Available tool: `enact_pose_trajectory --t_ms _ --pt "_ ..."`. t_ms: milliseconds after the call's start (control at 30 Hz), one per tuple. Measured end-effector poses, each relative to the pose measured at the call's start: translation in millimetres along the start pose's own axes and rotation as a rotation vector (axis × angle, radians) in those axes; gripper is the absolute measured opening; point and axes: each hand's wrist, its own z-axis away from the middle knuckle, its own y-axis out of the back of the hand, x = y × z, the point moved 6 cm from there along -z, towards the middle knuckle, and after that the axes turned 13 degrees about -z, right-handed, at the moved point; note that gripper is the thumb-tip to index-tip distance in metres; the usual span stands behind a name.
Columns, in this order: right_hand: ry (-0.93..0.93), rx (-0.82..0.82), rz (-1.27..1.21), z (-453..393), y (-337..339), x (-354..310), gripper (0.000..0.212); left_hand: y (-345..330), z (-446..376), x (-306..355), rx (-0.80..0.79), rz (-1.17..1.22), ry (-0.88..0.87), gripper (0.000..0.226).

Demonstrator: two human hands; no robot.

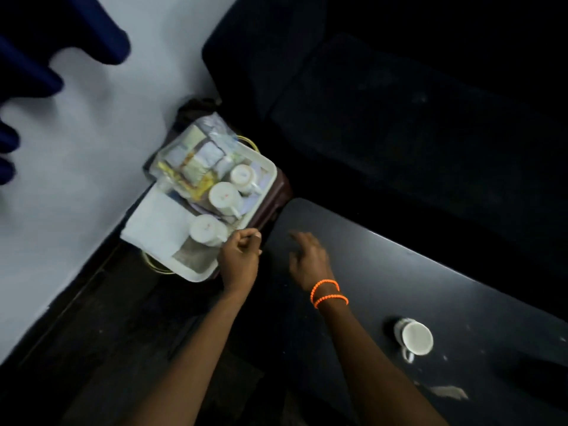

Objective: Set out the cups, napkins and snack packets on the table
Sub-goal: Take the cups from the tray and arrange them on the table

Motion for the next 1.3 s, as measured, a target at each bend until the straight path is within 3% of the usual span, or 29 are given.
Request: enact_pose_trajectory --t_ms 100,167,233,300,400,500,567,700,767,833,900,967,1067,1133,1300 --pt "0.078 -0.083 -0.016 -27.0 -51.0 -39.8 0.054 59.1 -35.3 -6.7 0.300 -0.098 0.014 0.014" --pt "0.072 -0.158 -0.018 -40.9 -79.5 -58.4 0.055 82.9 -55.4 -19.0 0.396 -0.111 0.151 0.028" --pt "0.046 -0.233 0.021 -50.5 -105.4 -69.3 0.059 88.9 -76.4 -45.0 0.304 -0.124 0.364 0.049" --pt "0.007 -0.284 0.062 -53.9 -123.4 -73.2 0.064 82.2 -90.7 -65.9 0.087 -0.051 0.508 0.064" --pt "-0.045 -0.306 0.043 -52.5 -136.7 -70.2 0.067 75.9 -93.4 -71.9 -0.062 0.375 0.625 0.068" --pt "-0.026 -0.244 -0.104 -44.3 -135.0 -68.8 0.056 76.9 -93.3 -74.1 -0.043 0.493 0.618 0.060" --pt "-0.058 -0.156 -0.351 -38.6 -127.5 -66.4 0.044 74.4 -84.6 -72.5 -0.064 0.591 0.589 0.047" --pt "-0.121 0.034 -0.742 -31.9 -96.3 -59.8 0.017 57.5 -53.6 -60.2 -0.219 0.856 0.440 0.037" --pt "-0.150 0.095 -0.785 -29.2 -78.7 -50.9 0.038 40.7 -37.8 -50.5 -0.339 0.992 0.377 0.038" --pt "-0.307 0.030 -0.884 -23.3 -69.5 -33.7 0.063 21.3 -26.3 -42.1 -0.429 1.025 0.358 0.046" --pt "-0.431 -0.105 -0.924 -13.1 -59.3 -15.8 0.062 0.0 -18.5 -34.8 -0.505 0.960 0.342 0.050" --pt "-0.436 -0.120 -0.917 1.0 -40.6 4.1 0.050 -22.6 -9.3 -30.7 -0.567 0.830 0.335 0.046" --pt "-0.361 0.088 -0.835 30.2 -4.4 35.7 0.058 -55.6 10.2 -30.3 -0.597 0.501 0.311 0.033" --pt "-0.340 0.222 -0.726 56.5 9.9 55.5 0.069 -78.3 27.0 -25.4 -0.620 0.285 0.247 0.035" --pt "-0.445 0.640 -0.653 130.3 26.2 113.1 0.074 -146.3 79.9 -18.4 -0.765 -0.053 0.015 0.034"
